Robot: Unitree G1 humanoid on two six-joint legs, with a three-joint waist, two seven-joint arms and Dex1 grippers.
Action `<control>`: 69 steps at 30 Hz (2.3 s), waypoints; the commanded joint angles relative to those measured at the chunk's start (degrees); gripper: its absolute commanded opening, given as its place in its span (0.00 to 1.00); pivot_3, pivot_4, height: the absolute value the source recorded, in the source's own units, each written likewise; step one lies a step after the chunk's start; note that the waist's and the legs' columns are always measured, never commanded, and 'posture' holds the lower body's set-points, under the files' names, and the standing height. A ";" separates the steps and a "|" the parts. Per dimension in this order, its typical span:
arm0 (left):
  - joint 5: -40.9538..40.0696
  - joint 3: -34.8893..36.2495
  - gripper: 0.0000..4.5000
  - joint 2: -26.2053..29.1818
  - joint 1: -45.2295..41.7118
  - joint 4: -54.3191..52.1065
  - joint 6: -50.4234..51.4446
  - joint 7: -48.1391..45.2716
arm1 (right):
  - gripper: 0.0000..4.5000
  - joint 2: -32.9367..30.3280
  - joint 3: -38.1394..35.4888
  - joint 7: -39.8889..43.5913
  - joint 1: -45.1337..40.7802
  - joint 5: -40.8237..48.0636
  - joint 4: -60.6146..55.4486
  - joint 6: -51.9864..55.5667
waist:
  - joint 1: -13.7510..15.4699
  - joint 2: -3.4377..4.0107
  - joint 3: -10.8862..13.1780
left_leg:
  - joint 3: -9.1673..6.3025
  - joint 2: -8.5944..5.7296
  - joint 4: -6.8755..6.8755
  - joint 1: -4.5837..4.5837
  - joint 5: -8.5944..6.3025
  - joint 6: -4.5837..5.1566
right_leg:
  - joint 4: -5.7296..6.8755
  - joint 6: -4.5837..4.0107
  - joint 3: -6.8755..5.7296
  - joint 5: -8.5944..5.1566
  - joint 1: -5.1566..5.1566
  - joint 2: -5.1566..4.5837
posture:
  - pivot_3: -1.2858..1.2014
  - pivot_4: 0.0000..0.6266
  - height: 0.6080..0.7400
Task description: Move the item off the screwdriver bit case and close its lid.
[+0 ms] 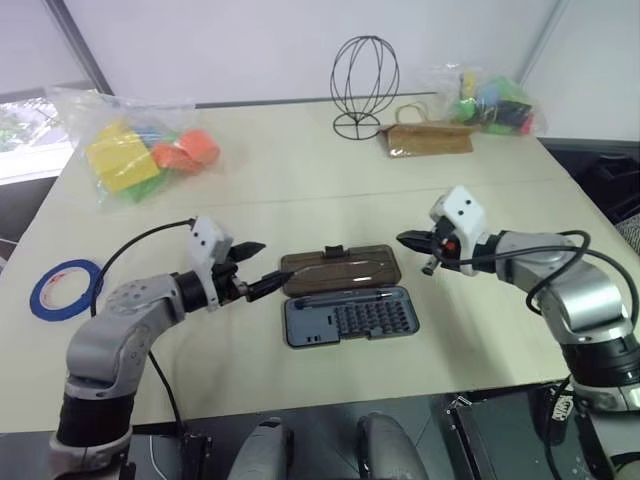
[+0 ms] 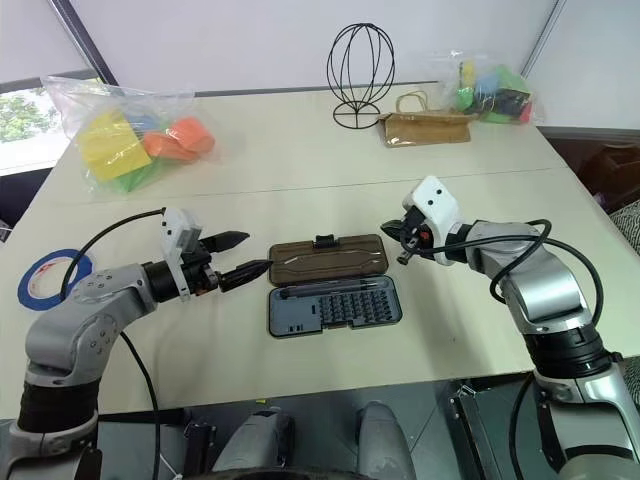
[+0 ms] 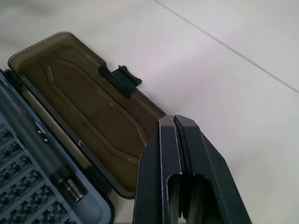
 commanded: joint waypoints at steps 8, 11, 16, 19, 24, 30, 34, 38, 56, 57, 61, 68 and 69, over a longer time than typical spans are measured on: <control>-2.29 -0.04 0.99 1.83 -1.46 -1.05 -1.00 2.39 | 0.00 1.53 0.48 0.98 -3.73 -1.86 1.74 -1.17 | -0.04 0.00 0.00 | 0.00 0.00 -0.02 0.00 0.00 -0.01 | -0.05 0.00 0.00 0.00 0.00 0.00 | 0.52 0.24 1.00; -2.41 -0.52 0.99 1.83 -2.00 -0.72 -1.12 2.76 | 0.00 2.16 0.63 0.70 -4.12 -1.93 2.10 -0.51 | -0.06 0.00 0.00 | 0.00 0.00 -0.02 0.00 0.00 -0.01 | -0.06 0.00 0.01 0.00 0.00 0.00 | 0.52 0.24 1.00; -1.97 -1.52 0.99 1.78 -2.99 -0.03 -1.71 2.89 | 0.00 3.21 1.48 0.01 -5.68 -2.90 3.39 -0.28 | -0.07 0.00 0.00 | 0.00 0.00 -0.03 0.00 0.00 -0.01 | -0.06 0.00 0.01 0.00 0.00 0.00 | 0.52 0.24 1.00; -1.92 -2.09 0.99 1.62 -3.46 0.48 -1.94 3.04 | 0.00 4.08 2.01 0.05 -7.20 -3.65 5.55 -0.30 | -0.10 0.01 0.01 | 0.01 0.00 -0.03 0.00 0.00 -0.01 | -0.06 0.00 0.01 0.00 0.00 0.00 | 0.52 0.24 1.00; -1.85 -2.25 0.99 2.67 -4.48 1.91 -2.76 1.96 | 0.00 4.28 3.74 1.11 -8.68 -5.73 8.55 -1.57 | -0.11 0.01 0.01 | 0.01 -0.01 -0.04 0.00 0.01 -0.02 | -0.06 0.00 0.00 0.00 -0.01 0.00 | 0.52 0.24 1.00; -2.15 -2.24 0.99 2.72 -5.25 2.59 -3.41 2.30 | 0.00 4.90 3.51 0.79 -8.80 -6.65 8.09 -2.15 | -0.11 0.01 0.01 | 0.01 -0.01 -0.04 -0.02 0.01 -0.02 | -0.08 0.00 0.01 0.00 -0.02 0.00 | 0.52 0.24 1.00; -2.20 -2.37 0.99 2.73 -5.05 2.54 -3.72 2.31 | 0.00 4.87 3.33 0.51 -8.60 -7.17 7.42 -2.59 | -0.11 0.02 0.01 | 0.01 -0.01 -0.05 -0.02 0.01 -0.03 | -0.07 0.00 0.00 0.00 -0.04 0.00 | 0.52 0.24 1.00; -1.83 -2.68 1.00 2.60 -5.07 3.04 -4.35 2.17 | 0.05 4.98 2.35 0.65 -7.98 -6.73 6.68 -2.94 | -0.10 0.02 0.01 | 0.02 -0.01 -0.05 -0.03 0.01 -0.03 | -0.07 0.00 0.00 0.00 -0.04 0.00 | 0.52 0.24 1.00; -3.92 -3.86 1.00 5.42 -5.45 4.32 -4.50 -3.36 | 0.99 5.36 1.35 -0.21 -6.68 -6.39 4.70 -2.01 | -0.14 0.03 0.02 | 0.01 -0.01 -0.08 -0.02 0.01 -0.02 | -0.08 0.00 0.00 0.00 -0.05 0.00 | 0.52 0.24 1.00; -3.94 -3.89 1.00 5.42 -5.51 4.47 -4.60 -3.41 | 0.99 5.41 1.36 -0.25 -6.67 -6.39 4.67 -1.98 | -0.14 0.03 0.02 | 0.01 -0.01 -0.08 -0.02 0.01 -0.02 | -0.08 0.00 0.01 0.00 -0.05 0.00 | 0.52 0.24 1.00; -3.61 -4.33 0.88 5.32 -5.52 5.12 -5.76 -3.81 | 1.00 5.56 1.36 -0.31 -6.36 -6.42 4.31 -1.87 | -0.11 0.03 0.02 | 0.01 -0.01 -0.08 -0.03 0.01 -0.02 | -0.08 0.00 0.00 0.00 -0.05 0.00 | 0.52 0.24 1.00; -3.75 -5.40 0.13 5.14 -5.84 5.66 -7.07 -5.25 | 1.00 5.36 1.36 -0.09 -6.13 -6.41 3.77 -1.50 | -0.13 0.03 0.02 | 0.01 -0.01 -0.08 -0.03 0.01 -0.02 | -0.09 0.00 0.01 0.00 -0.05 0.00 | 0.52 0.24 1.00; -3.81 -5.89 0.03 5.03 -6.10 5.67 -6.95 -5.56 | 1.00 5.25 1.38 0.03 -6.16 -6.44 3.77 -1.47 | -0.13 0.03 0.02 | 0.01 -0.01 -0.08 -0.03 0.01 -0.02 | -0.09 0.00 0.01 0.00 -0.05 0.00 | 0.52 0.24 1.00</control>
